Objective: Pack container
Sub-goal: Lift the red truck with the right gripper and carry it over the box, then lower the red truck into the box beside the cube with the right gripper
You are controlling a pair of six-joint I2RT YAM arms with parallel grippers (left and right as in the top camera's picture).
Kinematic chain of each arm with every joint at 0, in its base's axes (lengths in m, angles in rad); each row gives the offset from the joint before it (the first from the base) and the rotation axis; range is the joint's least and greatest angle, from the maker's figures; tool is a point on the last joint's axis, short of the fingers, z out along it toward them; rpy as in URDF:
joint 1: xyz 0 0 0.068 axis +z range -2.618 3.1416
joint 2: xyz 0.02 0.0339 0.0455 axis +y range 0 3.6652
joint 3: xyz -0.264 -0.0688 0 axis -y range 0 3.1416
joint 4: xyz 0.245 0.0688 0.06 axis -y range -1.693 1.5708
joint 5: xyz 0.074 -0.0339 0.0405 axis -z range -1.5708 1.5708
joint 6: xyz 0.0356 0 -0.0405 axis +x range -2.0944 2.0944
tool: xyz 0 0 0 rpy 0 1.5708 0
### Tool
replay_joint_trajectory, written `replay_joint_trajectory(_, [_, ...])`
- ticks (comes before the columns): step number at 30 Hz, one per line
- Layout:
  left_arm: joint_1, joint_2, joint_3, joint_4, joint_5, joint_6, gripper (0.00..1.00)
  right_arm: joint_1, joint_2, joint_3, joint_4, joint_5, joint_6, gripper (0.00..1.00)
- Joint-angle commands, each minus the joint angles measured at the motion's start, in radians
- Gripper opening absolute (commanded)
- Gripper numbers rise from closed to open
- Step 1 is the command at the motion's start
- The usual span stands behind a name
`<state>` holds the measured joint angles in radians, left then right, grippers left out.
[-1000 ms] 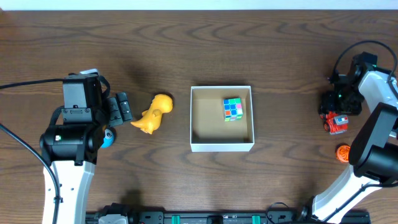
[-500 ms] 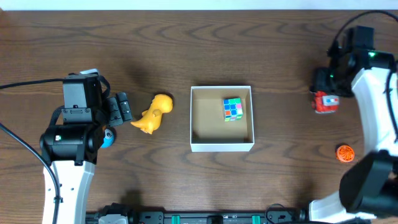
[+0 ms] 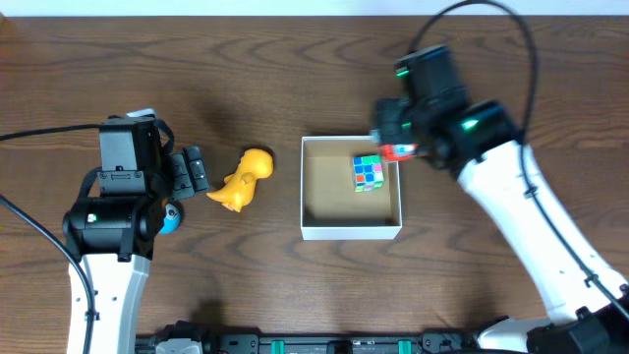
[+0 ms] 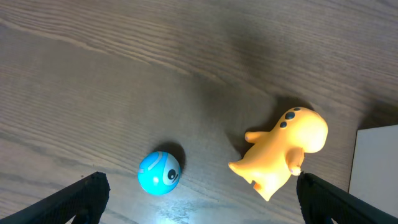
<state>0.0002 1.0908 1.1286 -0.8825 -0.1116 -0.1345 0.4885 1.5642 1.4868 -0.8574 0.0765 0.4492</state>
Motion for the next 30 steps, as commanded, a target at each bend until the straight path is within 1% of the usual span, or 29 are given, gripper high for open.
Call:
replay_joint_trajectory(1, [0.005, 0.000, 0.021, 0.001, -0.004, -0.010, 0.98, 0.106, -0.007, 0.019, 0.032, 0.125, 0.128, 0.02])
replay_joint_trajectory(6, [0.005, 0.000, 0.021, 0.001, -0.001, -0.010, 0.98, 0.189, 0.037, 0.019, 0.053, 0.159, 0.199, 0.01])
replay_joint_trajectory(12, [0.005, 0.000, 0.021, 0.001, -0.001, -0.010, 0.98, 0.198, 0.140, 0.019, 0.037, 0.158, 0.280, 0.01])
replay_joint_trajectory(19, [0.005, 0.000, 0.021, 0.001, -0.001, -0.010, 0.98, 0.216, 0.220, 0.019, 0.035, 0.098, 0.340, 0.01])
replay_joint_trajectory(27, [0.005, 0.000, 0.021, 0.001, -0.001, -0.010, 0.98, 0.242, 0.238, 0.018, 0.022, 0.072, 0.367, 0.01])
replay_joint_trajectory(30, [0.005, 0.000, 0.021, 0.001, -0.001, -0.010, 0.98, 0.252, 0.238, 0.016, -0.006, 0.072, 0.405, 0.02])
